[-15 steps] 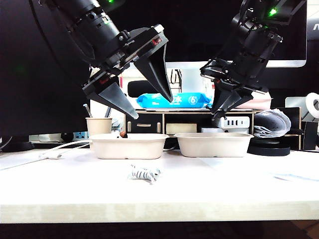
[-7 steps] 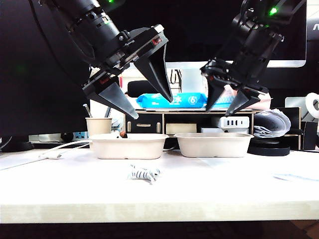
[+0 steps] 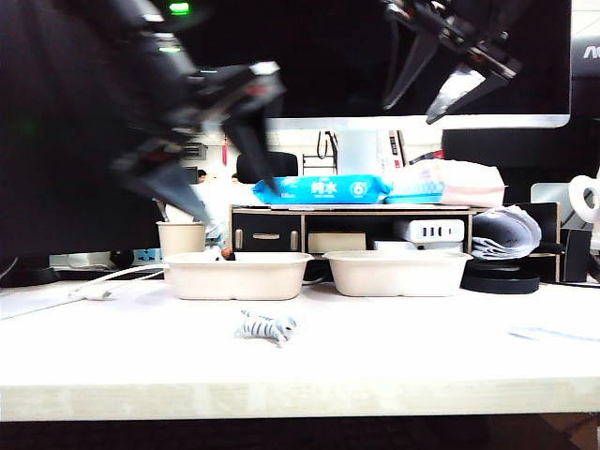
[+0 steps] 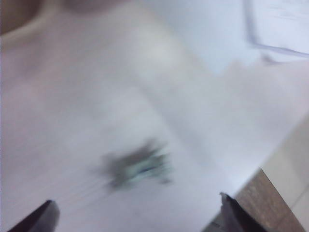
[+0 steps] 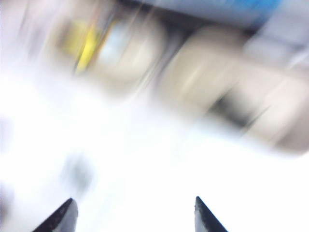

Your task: Put the dolls with similar sizes into the same paper box, while dolls with different sizes go into separate paper boxes.

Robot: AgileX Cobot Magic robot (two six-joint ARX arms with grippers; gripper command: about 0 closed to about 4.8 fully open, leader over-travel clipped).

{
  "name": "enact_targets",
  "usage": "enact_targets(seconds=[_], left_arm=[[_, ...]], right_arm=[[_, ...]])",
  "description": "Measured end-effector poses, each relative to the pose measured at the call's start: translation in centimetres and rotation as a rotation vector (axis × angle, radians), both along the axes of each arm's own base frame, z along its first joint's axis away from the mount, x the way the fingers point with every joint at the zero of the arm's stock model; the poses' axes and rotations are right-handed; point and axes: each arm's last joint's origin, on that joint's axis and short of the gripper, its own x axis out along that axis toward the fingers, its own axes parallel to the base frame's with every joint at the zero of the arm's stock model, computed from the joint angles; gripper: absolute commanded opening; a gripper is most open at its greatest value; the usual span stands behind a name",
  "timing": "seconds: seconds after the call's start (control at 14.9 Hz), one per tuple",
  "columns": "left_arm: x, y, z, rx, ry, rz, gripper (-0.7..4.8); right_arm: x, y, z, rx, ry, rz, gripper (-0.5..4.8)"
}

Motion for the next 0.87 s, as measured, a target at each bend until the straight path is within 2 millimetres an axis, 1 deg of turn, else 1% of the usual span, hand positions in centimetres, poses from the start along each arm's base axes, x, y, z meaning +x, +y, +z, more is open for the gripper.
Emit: enact_targets(seconds=[0.07, 0.13, 0.2, 0.27, 0.34, 0.4, 0.47, 0.54, 0.6, 0.67, 0.81, 0.87], left_arm=[[0.2, 0.9, 0.3, 0.003, 0.003, 0.027, 4.79], [0.0, 2.5, 1.1, 0.002, 0.021, 0.056, 4.79], [-0.4, 3.3, 1.8, -0.012, 0.028, 0.055, 4.79], [-0.8, 3.7, 2.2, -0.013, 0.028, 0.047, 4.79], [-1.8, 4.1, 3.0, -0.004, 0.031, 0.015, 4.79], [-2.6, 4.3, 3.6, -0.001, 0.031, 0.000, 4.79], [-3.0, 4.6, 4.0, 0.003, 0.029, -0.008, 4.79], [-3.9, 5.0, 3.8, 0.012, 0.039, -0.013, 4.79], [-4.8, 5.3, 3.2, 0.022, 0.062, -0.014, 4.79], [-5.2, 5.5, 2.4, 0.023, 0.081, -0.015, 4.79], [-5.6, 5.7, 0.6, 0.035, 0.138, -0.005, 4.79], [-5.7, 5.7, 0.4, 0.034, 0.146, -0.004, 4.79]], right_arm=[[-0.6, 0.6, -0.4, -0.024, 0.040, 0.037, 3.09], [-1.5, 1.8, -0.9, -0.046, 0.086, 0.085, 3.05], [-2.1, 2.8, -1.5, -0.056, 0.103, 0.122, 3.05], [-2.6, 3.8, -2.3, -0.066, 0.124, 0.157, 3.05], [-3.5, 5.5, -3.5, -0.075, 0.140, 0.210, 3.05], [-4.1, 6.6, -4.5, -0.079, 0.148, 0.244, 3.05], [-4.5, 7.3, -5.6, -0.086, 0.161, 0.266, 3.05], [-5.2, 8.6, -7.2, -0.101, 0.180, 0.307, 3.05], [-5.6, 9.3, -8.5, -0.106, 0.185, 0.330, 3.05], [-5.8, 10.1, -10.0, -0.116, 0.198, 0.350, 3.05], [-5.4, 11.1, -12.3, -0.133, 0.239, 0.369, 3.05], [-5.4, 11.5, -12.8, -0.136, 0.243, 0.378, 3.05]])
